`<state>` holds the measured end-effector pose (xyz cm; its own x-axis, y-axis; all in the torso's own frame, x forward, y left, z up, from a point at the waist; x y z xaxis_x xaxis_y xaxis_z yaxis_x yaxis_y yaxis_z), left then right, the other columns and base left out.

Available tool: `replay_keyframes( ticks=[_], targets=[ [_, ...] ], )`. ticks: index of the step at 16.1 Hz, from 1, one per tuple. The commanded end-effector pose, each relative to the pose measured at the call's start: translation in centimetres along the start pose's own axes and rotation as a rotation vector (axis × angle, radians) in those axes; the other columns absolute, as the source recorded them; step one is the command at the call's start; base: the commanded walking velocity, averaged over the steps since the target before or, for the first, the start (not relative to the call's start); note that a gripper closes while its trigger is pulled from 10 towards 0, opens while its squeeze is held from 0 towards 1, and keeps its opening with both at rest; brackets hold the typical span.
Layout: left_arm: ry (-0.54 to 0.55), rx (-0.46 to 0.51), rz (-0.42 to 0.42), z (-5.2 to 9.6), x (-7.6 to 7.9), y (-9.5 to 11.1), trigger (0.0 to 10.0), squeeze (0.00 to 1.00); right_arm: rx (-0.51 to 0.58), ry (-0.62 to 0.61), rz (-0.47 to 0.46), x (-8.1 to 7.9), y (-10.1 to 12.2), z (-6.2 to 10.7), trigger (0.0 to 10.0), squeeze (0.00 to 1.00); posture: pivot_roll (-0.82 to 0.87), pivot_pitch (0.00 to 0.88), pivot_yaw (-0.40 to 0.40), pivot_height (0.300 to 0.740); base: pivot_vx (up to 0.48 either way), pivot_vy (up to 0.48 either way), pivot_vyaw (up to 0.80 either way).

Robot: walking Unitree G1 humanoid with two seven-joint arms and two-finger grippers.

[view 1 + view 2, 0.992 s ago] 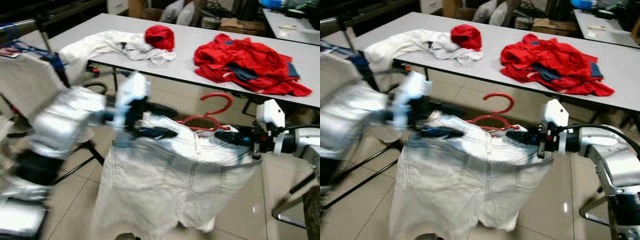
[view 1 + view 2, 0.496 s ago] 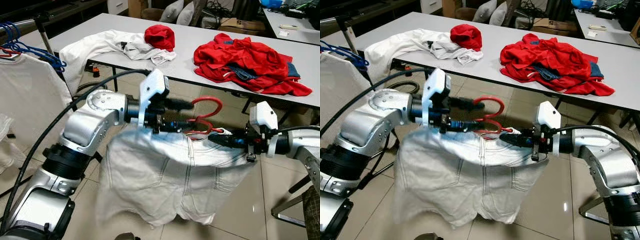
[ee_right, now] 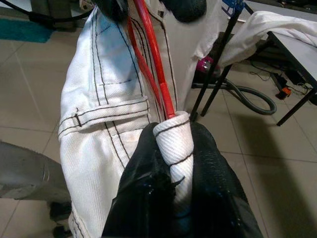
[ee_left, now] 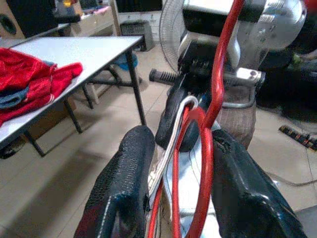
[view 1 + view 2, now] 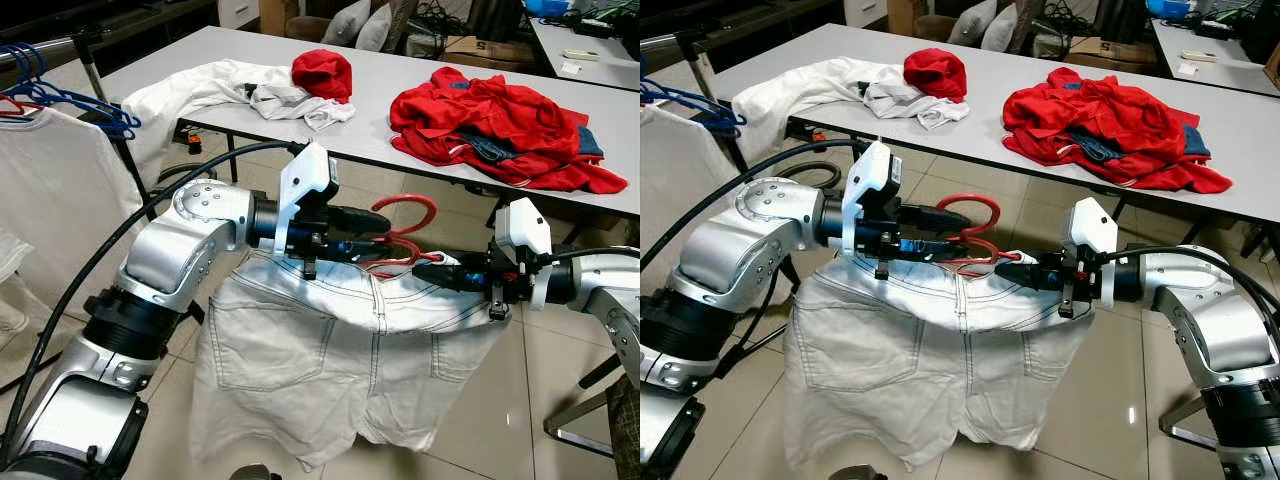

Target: Hang hanger

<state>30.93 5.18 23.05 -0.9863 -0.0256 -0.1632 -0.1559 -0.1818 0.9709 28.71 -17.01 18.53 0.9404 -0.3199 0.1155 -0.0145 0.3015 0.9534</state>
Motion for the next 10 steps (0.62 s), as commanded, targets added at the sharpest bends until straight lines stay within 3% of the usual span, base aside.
replay_keyframes(
  ticks=[1,3,5,10],
  targets=[
    [-0.036,0.032,-0.006,0.0,0.3,1.0,0.0,0.0,0.045,0.013,0.062,0.1,1.8,-0.1,10.0,0.0,0.0,0.0,0.001,0.74,0.0,0.0,0.0],
    [-0.036,0.007,0.003,0.1,0.2,0.6,0.0,0.0,0.049,0.012,0.064,0.2,1.9,-0.2,10.0,0.0,0.0,0.0,0.003,0.74,0.0,0.0,0.0],
    [-0.025,-0.081,-0.012,0.2,0.1,-0.7,0.0,0.0,0.055,0.009,0.068,0.3,2.2,-0.1,10.0,0.0,0.0,0.0,0.004,0.74,0.0,0.0,0.0],
    [0.045,-0.134,-0.052,0.1,-0.9,-1.1,0.0,0.0,0.06,0.016,0.083,0.2,2.6,-0.2,10.0,0.0,0.0,0.0,0.003,0.74,0.0,0.0,0.0]
  ],
)
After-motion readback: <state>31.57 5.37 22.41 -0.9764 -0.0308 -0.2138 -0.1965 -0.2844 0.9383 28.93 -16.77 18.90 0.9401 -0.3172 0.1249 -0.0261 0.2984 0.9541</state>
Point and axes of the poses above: a point about 5 cm out from each wrist's last joint towards the gripper, its own z axis pointing back from the gripper into the wrist, its own y axis along the axis of the wrist's last joint, x = y × z, the point moved 3 cm from there along -z, pointing out of the wrist towards the gripper, and after that the axes turned 2 degrees about -z, right-handed, at the moved point
